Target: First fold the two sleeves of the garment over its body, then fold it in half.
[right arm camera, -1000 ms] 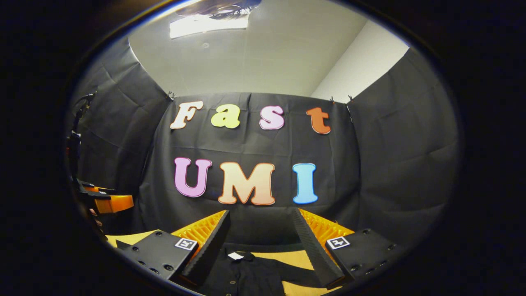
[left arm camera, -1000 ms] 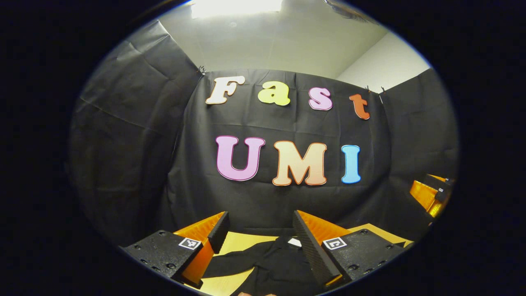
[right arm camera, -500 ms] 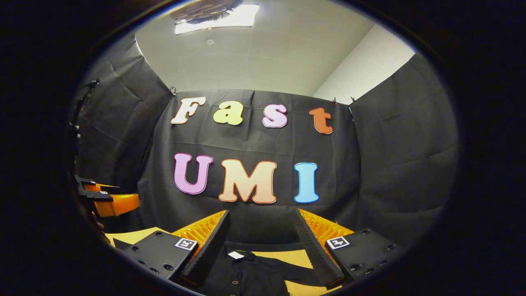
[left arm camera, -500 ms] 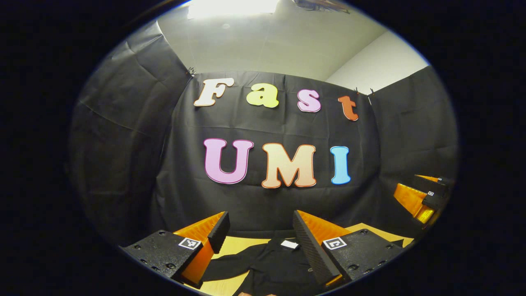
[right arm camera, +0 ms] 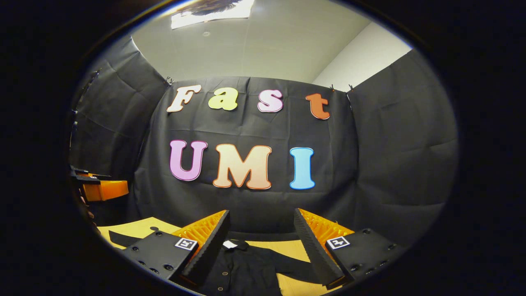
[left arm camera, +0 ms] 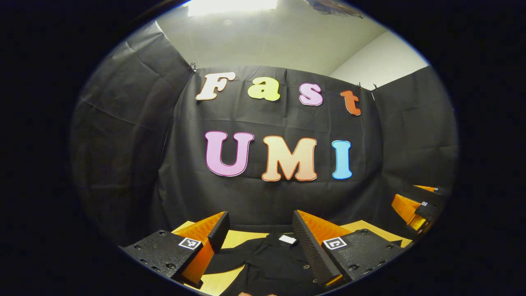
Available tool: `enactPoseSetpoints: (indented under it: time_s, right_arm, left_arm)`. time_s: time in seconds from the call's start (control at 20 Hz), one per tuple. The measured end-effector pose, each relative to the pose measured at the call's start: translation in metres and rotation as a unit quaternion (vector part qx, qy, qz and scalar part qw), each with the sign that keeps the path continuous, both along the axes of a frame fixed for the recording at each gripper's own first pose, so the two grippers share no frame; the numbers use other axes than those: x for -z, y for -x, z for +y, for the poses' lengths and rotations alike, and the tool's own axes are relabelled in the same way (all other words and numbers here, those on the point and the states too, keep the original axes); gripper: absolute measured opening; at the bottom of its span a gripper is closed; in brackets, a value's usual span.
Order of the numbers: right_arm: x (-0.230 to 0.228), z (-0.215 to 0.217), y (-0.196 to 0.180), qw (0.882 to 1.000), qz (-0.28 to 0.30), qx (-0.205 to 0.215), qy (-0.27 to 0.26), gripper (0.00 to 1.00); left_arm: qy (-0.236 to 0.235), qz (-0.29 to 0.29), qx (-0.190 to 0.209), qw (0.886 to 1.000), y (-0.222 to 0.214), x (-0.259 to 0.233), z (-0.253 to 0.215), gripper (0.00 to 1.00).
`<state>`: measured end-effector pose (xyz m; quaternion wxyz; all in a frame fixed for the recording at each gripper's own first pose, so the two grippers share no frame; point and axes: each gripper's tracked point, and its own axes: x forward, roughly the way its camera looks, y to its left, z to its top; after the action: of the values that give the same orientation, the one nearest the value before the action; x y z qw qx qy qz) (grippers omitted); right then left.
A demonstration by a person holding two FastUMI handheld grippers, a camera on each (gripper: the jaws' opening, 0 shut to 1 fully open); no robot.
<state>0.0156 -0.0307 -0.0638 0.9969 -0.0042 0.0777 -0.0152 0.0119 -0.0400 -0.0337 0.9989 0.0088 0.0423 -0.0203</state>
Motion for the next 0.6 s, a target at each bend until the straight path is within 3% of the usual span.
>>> enactPoseSetpoints:
  time_s: [0.35, 0.6]
  right_arm:
    - [0.06, -0.052, -0.018, 0.996, 0.075, 0.043, -0.015, 0.98]
    - [0.13, -0.116, -0.027, 0.982, 0.156, 0.098, -0.039, 0.98]
  left_arm:
    - [-0.006, 0.019, -0.002, 1.0, -0.003, 0.014, -0.008, 0.9]
    - [-0.013, 0.041, -0.002, 0.999, -0.007, 0.026, -0.017, 0.9]
